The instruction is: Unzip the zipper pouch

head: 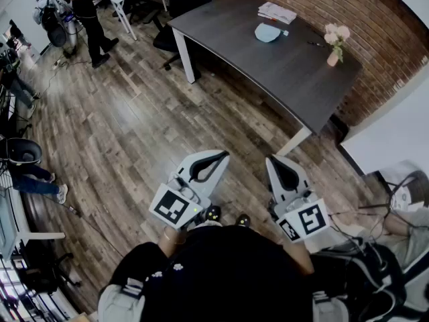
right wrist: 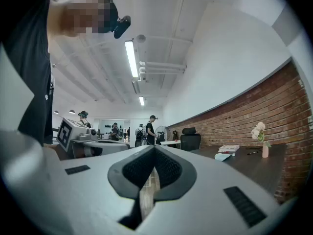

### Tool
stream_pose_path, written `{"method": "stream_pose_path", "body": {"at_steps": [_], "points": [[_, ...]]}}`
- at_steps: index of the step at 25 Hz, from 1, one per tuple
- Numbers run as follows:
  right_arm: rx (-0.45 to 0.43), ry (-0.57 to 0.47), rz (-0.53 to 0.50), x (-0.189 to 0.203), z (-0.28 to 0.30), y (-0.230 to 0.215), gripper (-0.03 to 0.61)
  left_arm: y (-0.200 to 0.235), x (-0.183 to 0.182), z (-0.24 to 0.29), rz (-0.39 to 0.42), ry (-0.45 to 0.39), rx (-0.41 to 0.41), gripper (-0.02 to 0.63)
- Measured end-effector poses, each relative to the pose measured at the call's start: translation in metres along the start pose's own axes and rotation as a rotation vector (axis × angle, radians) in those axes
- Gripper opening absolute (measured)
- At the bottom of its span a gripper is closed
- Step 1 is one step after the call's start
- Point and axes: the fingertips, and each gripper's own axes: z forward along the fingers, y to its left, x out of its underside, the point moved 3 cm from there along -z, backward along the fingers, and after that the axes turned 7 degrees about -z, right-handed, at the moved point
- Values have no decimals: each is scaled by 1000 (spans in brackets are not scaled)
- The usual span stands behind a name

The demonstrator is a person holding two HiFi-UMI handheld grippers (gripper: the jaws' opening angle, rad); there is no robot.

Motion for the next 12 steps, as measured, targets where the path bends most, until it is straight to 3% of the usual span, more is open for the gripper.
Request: {"method": "stream_pose_path", "body": {"at_steps": [7, 12], "points": [[18, -3, 3, -1, 0, 1, -2, 3, 2, 0, -6, 9, 11, 3], [71, -21, 26, -1, -6, 6, -2, 9, 4, 7, -21, 39, 89, 3]]}}
